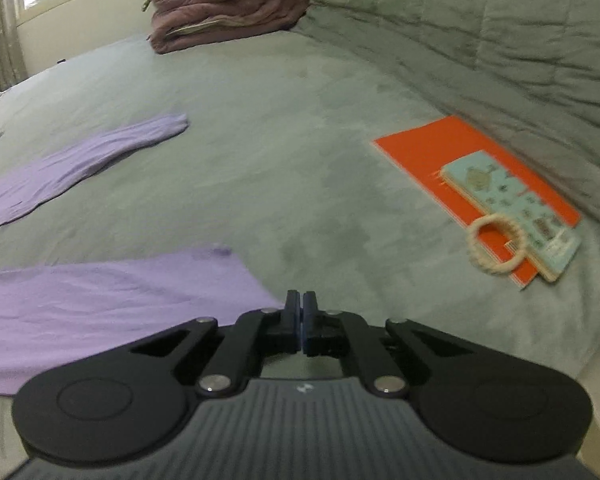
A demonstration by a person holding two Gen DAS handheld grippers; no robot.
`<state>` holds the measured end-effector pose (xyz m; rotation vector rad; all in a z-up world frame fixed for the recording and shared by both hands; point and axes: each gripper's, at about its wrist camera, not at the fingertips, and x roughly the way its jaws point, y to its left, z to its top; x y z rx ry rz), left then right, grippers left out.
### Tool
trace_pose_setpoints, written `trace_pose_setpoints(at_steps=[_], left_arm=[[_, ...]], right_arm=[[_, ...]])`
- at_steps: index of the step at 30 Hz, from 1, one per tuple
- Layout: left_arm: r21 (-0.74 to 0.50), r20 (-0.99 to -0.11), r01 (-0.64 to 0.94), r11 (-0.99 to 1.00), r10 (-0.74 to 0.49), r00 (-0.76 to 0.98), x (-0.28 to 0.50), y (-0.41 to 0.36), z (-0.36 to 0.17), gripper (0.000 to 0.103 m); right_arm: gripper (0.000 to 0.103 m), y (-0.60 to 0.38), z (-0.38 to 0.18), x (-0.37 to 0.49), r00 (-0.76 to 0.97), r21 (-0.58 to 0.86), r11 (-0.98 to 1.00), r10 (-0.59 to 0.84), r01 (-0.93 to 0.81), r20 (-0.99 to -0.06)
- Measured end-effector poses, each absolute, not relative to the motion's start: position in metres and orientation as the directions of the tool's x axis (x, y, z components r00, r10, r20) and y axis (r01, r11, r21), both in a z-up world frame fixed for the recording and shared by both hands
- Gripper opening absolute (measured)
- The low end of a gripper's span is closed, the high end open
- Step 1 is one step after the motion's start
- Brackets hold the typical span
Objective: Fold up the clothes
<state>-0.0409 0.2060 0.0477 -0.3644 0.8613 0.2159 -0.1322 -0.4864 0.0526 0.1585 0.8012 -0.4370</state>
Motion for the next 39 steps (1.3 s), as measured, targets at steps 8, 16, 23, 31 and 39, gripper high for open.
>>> trace_pose_setpoints(at_steps=[8,16,23,31,39], left_arm=[[-0.244,-0.769,-0.316,0.917,0.016,0.639,-0.045,0.206,0.048,0.037],[-0.353,-0.739,-0.352,0.867,-0.028,0.673,-0.065,0.235,0.055,0.046],[-0.484,-0.744,-0.384,0.786,-0.138,0.654,-0.065,0.238,0.033,0.046],[-0.463,-0.699,-0.359,0.810,-0.085,0.710,-0.068,0.229,0.048,0.005],[-0.447,-0.705,-0.343,0.826,-0.089,0.704,-0.090,0.233,0.053,0.005]], right_arm=[[0.000,-0.488,0.029,-0.130,0.573,-0.076,0.904,-0.329,0.420,-0.750],[0.000,-0.489,0.030,-0.131,0.595,-0.056,0.897,-0.337,0.439,-0.730],[0.000,-0.483,0.031,-0.125,0.607,-0.068,0.902,-0.342,0.427,-0.717],[0.000,-0.484,0.044,-0.122,0.633,-0.073,0.905,-0.348,0.419,-0.692],[0.000,-0.480,0.063,-0.139,0.654,-0.067,0.916,-0.332,0.396,-0.680]])
